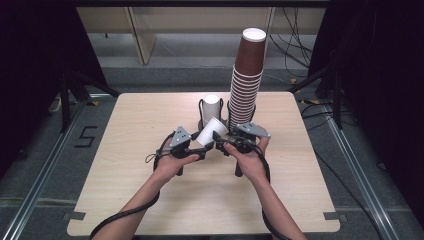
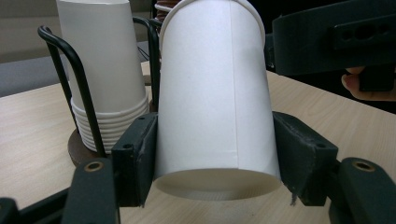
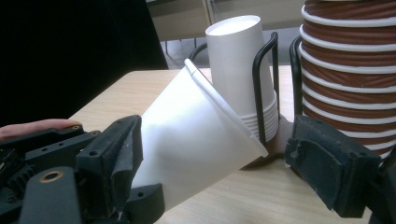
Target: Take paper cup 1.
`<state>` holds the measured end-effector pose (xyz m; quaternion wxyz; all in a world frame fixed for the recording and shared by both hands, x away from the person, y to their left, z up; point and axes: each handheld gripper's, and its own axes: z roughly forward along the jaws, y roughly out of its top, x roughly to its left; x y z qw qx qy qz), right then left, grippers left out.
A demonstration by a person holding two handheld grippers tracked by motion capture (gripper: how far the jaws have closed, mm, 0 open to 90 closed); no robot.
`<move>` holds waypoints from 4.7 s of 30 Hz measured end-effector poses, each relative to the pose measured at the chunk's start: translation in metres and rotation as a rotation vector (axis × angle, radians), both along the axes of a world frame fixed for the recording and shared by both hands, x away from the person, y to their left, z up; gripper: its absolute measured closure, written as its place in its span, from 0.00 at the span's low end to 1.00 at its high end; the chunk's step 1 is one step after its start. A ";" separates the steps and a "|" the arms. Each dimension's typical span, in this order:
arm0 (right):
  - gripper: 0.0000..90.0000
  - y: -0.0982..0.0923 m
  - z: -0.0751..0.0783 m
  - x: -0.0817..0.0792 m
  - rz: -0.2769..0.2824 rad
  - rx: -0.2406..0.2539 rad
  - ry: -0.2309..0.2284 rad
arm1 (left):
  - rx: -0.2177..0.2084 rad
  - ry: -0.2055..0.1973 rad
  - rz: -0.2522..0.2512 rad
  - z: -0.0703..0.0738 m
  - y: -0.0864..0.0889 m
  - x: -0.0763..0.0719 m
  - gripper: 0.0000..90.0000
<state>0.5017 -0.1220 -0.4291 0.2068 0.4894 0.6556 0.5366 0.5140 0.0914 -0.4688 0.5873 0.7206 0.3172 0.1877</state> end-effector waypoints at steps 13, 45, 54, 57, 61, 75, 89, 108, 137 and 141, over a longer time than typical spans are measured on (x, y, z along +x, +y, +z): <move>0.23 0.000 -0.001 0.000 0.003 0.039 0.021 | -0.003 -0.004 0.004 -0.001 -0.001 -0.001 0.39; 0.18 0.000 -0.005 0.005 -0.003 0.135 0.093 | -0.017 -0.022 0.010 -0.002 -0.007 -0.002 0.39; 0.18 0.001 -0.005 0.005 -0.002 0.148 0.100 | -0.020 -0.025 0.011 -0.001 -0.008 -0.002 0.39; 0.18 0.000 -0.006 0.005 -0.005 0.150 0.101 | -0.019 -0.026 0.012 -0.002 -0.008 -0.002 0.39; 0.17 0.000 -0.005 0.005 -0.008 0.164 0.112 | -0.023 -0.028 0.016 -0.002 -0.008 -0.002 0.39; 0.17 0.001 -0.008 0.006 0.008 0.194 0.135 | -0.032 -0.036 0.030 -0.002 -0.008 -0.003 0.39; 0.18 0.002 -0.009 0.008 0.009 0.220 0.154 | -0.035 -0.048 0.029 0.000 -0.011 -0.004 0.39; 0.17 0.000 -0.009 0.014 0.002 0.292 0.190 | -0.035 -0.054 0.013 -0.001 -0.019 -0.010 0.39; 0.29 0.000 -0.013 0.019 0.014 0.330 0.253 | -0.016 -0.058 0.012 -0.004 -0.020 -0.014 0.39; 0.30 0.000 -0.013 0.019 0.018 0.328 0.251 | -0.018 -0.059 0.014 -0.004 -0.021 -0.014 0.39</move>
